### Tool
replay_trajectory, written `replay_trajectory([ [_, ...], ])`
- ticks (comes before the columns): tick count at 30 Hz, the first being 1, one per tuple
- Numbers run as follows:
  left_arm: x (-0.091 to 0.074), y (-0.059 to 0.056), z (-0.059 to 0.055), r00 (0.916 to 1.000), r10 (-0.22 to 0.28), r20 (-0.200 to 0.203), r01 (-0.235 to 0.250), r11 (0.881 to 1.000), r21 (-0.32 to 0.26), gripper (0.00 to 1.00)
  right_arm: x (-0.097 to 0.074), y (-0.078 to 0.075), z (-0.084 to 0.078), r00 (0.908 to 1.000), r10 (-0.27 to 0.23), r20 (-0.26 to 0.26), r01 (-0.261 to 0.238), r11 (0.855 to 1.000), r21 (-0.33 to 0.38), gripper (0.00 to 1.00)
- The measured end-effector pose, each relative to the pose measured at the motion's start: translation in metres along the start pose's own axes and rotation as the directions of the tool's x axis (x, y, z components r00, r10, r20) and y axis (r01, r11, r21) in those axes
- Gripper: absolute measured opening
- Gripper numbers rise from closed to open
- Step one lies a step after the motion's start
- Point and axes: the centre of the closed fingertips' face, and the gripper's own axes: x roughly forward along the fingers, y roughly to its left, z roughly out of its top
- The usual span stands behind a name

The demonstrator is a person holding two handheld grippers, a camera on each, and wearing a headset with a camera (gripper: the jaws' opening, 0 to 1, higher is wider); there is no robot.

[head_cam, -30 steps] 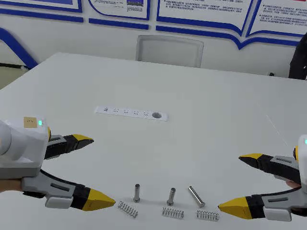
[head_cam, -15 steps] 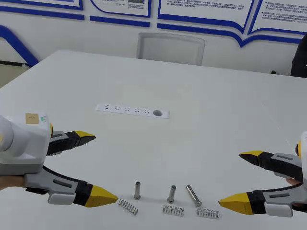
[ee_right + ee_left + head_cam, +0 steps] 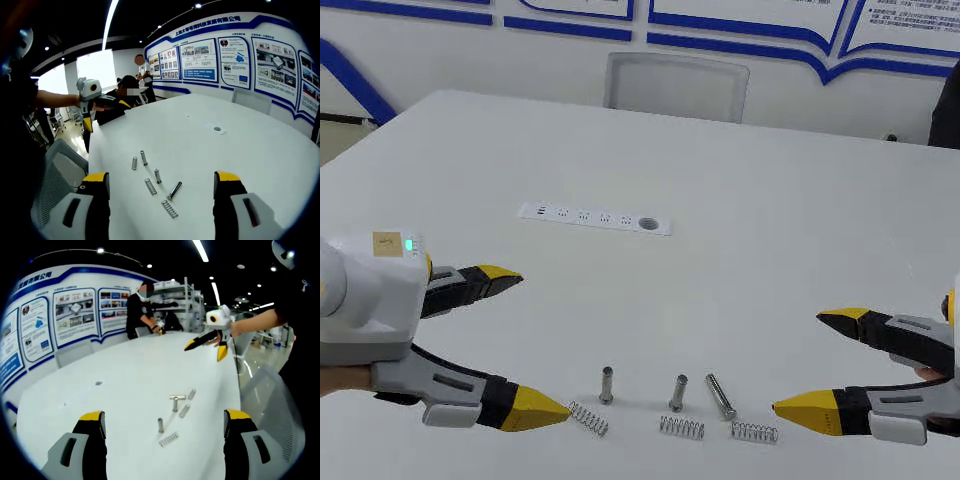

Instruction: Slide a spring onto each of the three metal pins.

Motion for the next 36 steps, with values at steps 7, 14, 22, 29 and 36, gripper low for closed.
replay_trajectory([
  [7,0.004,-0.001,-0.008,1.0000,-0.003,-0.007,0.003,1.000,-0.024,1.00,0.007,-0.002,-0.007,0.9998,0.002,-0.021,-0.002,1.000,0.020,0.82],
  [14,0.010,-0.001,-0.015,0.9998,-0.006,-0.020,0.005,1.000,-0.030,1.00,0.014,0.000,-0.016,0.9988,0.024,-0.043,-0.021,0.999,0.048,0.78],
  [22,0.015,0.002,-0.014,0.9999,0.004,-0.011,-0.005,0.999,-0.041,1.00,0.031,-0.007,-0.025,0.9981,0.015,-0.059,-0.011,0.997,0.071,0.71],
  [29,0.019,0.001,-0.019,0.9998,-0.010,-0.018,0.009,0.999,-0.042,0.99,0.047,-0.015,-0.033,0.9963,0.015,-0.085,-0.008,0.997,0.082,0.70],
  [36,0.022,0.003,-0.030,0.9993,-0.012,-0.036,0.010,0.998,-0.067,0.97,0.063,-0.024,-0.043,0.9921,0.017,-0.124,-0.004,0.995,0.098,0.60],
])
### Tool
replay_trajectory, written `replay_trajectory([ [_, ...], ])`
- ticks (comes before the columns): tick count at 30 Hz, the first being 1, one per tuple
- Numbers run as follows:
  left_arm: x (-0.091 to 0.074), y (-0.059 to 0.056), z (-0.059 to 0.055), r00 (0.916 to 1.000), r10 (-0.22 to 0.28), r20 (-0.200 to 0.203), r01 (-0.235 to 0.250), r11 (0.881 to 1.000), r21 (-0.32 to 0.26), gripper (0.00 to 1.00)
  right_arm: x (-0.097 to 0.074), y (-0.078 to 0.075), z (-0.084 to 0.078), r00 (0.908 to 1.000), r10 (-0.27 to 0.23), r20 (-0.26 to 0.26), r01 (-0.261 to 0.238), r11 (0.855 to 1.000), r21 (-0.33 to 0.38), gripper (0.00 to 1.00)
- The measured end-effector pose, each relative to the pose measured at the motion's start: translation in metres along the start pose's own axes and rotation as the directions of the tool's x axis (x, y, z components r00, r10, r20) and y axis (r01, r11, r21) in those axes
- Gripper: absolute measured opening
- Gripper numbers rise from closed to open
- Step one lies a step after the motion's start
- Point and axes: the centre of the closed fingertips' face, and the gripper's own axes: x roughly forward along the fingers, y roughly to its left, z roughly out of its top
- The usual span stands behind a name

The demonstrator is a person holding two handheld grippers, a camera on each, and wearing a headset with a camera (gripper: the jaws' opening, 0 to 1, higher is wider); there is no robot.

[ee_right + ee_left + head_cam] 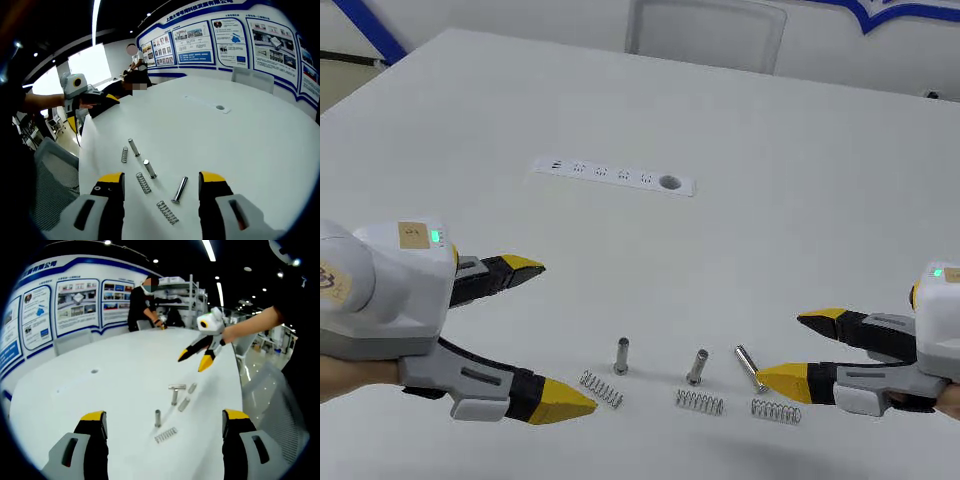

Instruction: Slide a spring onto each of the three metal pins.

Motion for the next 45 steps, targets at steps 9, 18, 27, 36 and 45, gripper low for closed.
replay_trajectory([
  [9,-0.003,0.001,-0.014,0.9998,0.011,-0.019,-0.011,0.999,-0.030,0.95,0.030,-0.013,-0.019,0.9957,-0.029,-0.088,0.030,1.000,0.010,0.47],
  [18,-0.008,0.003,-0.019,0.9995,0.031,-0.005,-0.031,0.997,-0.072,0.94,0.054,-0.030,-0.036,0.9803,-0.071,-0.184,0.076,0.997,0.019,0.34],
  [27,-0.008,0.002,-0.024,0.9994,0.033,-0.014,-0.034,0.995,-0.089,0.94,0.070,-0.040,-0.046,0.9639,-0.122,-0.236,0.143,0.987,0.071,0.25],
  [36,-0.009,0.001,-0.021,0.9993,0.036,-0.008,-0.037,0.995,-0.092,0.94,0.075,-0.039,-0.055,0.9430,-0.147,-0.298,0.169,0.984,0.049,0.19],
  [45,-0.010,0.002,-0.020,0.9989,0.048,-0.001,-0.048,0.994,-0.095,0.94,0.075,-0.039,-0.057,0.9132,-0.204,-0.353,0.205,0.978,-0.035,0.14],
])
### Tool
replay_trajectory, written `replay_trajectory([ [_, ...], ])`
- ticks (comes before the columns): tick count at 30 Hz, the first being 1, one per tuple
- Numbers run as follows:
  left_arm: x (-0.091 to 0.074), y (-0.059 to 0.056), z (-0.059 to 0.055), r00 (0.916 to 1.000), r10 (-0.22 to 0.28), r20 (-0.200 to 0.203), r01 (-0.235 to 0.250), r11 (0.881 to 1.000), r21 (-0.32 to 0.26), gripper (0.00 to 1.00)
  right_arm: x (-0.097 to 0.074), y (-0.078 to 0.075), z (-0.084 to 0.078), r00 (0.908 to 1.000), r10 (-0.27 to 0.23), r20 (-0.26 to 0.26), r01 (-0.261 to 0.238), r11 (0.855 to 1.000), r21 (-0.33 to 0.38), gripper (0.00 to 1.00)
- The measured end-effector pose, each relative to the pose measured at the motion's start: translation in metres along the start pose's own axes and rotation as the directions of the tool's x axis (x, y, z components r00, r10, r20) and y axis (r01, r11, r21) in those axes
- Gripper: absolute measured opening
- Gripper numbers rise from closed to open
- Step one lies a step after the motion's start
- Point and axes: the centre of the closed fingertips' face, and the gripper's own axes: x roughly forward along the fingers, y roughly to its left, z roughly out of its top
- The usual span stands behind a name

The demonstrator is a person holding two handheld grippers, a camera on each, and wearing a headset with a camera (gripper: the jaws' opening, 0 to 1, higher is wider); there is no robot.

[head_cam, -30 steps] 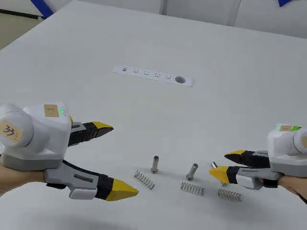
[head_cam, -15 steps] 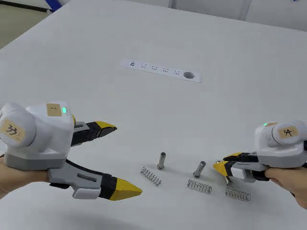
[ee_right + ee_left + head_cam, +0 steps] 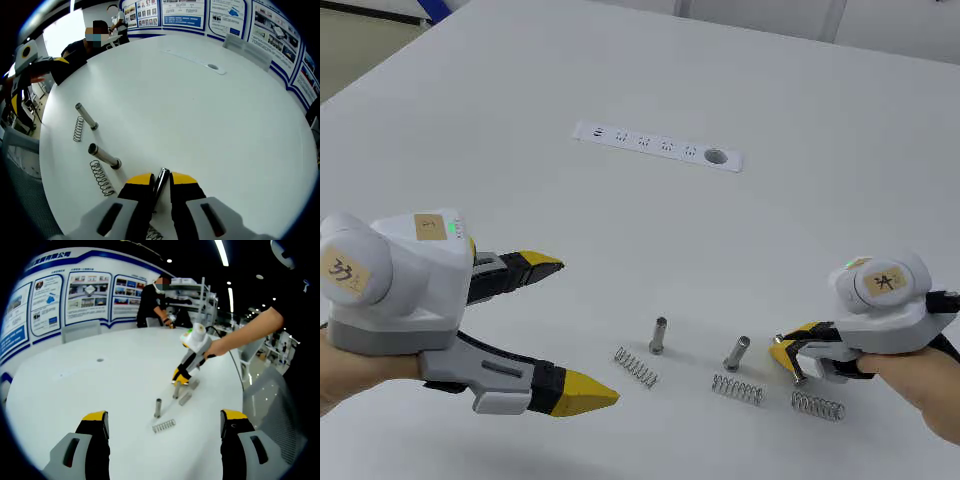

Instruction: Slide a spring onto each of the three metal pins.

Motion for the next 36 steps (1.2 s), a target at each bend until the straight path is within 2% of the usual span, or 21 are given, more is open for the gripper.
replay_trajectory([
  [2,0.000,0.000,0.000,1.0000,0.001,0.000,-0.001,1.000,-0.002,0.94,0.001,-0.002,0.001,0.9999,-0.004,-0.016,0.004,1.000,0.023,0.14],
  [7,-0.001,0.000,0.000,1.0000,0.005,0.006,-0.005,1.000,-0.007,0.94,0.002,-0.004,0.001,0.9979,-0.015,-0.064,0.016,1.000,0.022,0.12],
  [12,-0.003,0.000,-0.001,0.9999,0.010,0.006,-0.010,1.000,-0.009,0.94,0.002,-0.007,0.000,0.9961,-0.022,-0.086,0.028,0.997,0.071,0.09],
  [15,-0.004,-0.001,-0.002,0.9999,0.012,0.008,-0.012,1.000,-0.015,0.93,0.002,-0.005,-0.001,0.9930,-0.049,-0.107,0.051,0.999,0.016,0.08],
  [19,-0.004,-0.002,-0.001,0.9998,0.011,0.014,-0.011,1.000,-0.023,0.93,0.001,-0.005,-0.001,0.9924,-0.066,-0.104,0.068,0.998,0.012,0.08],
  [21,-0.005,-0.003,0.000,0.9998,0.012,0.016,-0.012,1.000,-0.019,0.93,0.000,-0.007,-0.001,0.9943,-0.066,-0.084,0.068,0.997,0.022,0.07],
  [24,-0.006,-0.004,0.004,0.9997,0.015,0.021,-0.014,1.000,-0.013,0.93,-0.003,-0.006,-0.004,0.9959,-0.074,-0.053,0.074,0.997,-0.011,0.07],
  [25,-0.007,-0.004,0.005,0.9995,0.016,0.026,-0.016,1.000,-0.014,0.93,-0.005,-0.005,-0.001,0.9972,-0.073,-0.019,0.072,0.997,-0.021,0.07],
  [28,-0.007,-0.004,0.007,0.9992,0.017,0.035,-0.016,1.000,-0.022,0.93,-0.011,-0.006,0.000,0.9974,-0.070,0.016,0.070,0.998,-0.006,0.07],
  [36,-0.005,-0.011,0.011,0.9993,0.011,0.036,-0.010,1.000,-0.009,0.93,-0.025,-0.008,0.004,0.9924,-0.063,0.106,0.061,0.998,0.019,0.08],
])
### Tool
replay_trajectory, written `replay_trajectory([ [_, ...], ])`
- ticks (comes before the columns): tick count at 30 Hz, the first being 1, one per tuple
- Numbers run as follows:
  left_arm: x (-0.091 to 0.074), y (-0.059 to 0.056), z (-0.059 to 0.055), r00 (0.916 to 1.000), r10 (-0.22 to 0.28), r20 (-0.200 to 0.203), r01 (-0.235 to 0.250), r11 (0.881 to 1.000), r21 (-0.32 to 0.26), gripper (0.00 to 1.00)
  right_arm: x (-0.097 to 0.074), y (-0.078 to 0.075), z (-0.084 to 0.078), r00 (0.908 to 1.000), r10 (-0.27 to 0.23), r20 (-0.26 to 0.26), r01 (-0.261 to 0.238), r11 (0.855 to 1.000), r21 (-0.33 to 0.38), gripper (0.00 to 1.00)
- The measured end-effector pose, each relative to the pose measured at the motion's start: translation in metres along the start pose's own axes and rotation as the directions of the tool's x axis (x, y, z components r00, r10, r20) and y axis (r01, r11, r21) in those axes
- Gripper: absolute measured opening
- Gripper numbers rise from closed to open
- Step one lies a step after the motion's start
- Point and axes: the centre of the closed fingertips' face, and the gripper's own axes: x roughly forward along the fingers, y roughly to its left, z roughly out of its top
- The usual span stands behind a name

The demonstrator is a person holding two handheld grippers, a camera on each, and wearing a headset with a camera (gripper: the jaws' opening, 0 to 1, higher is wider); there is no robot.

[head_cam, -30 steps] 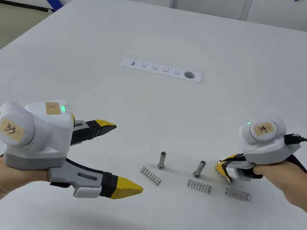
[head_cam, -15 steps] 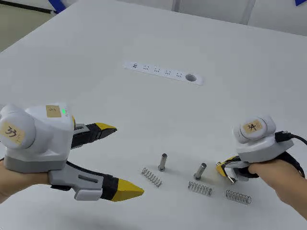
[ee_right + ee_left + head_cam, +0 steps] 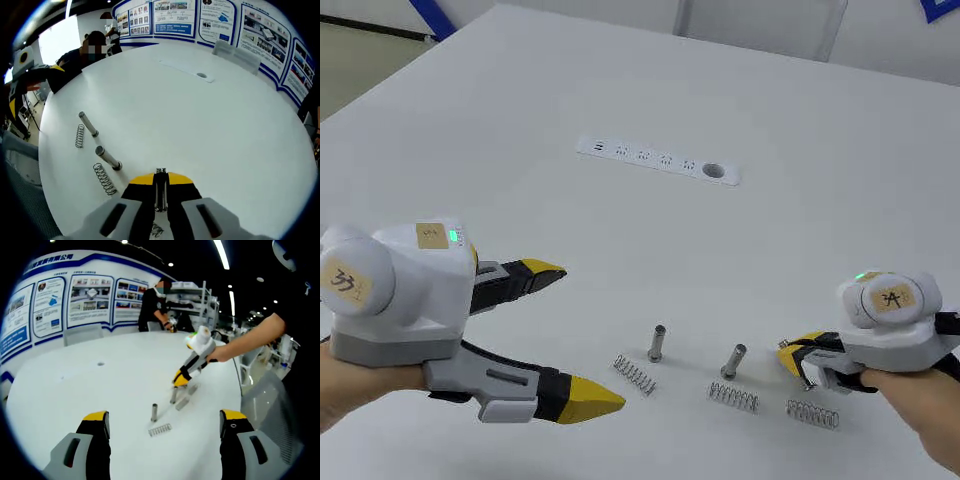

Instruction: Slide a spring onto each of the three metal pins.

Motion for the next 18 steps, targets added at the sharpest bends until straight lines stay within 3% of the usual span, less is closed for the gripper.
replay_trajectory([
  [18,-0.006,-0.008,0.005,1.0000,-0.006,-0.002,0.006,1.000,0.016,0.93,-0.021,0.002,0.002,0.9938,-0.024,0.109,0.023,1.000,0.004,0.08],
])
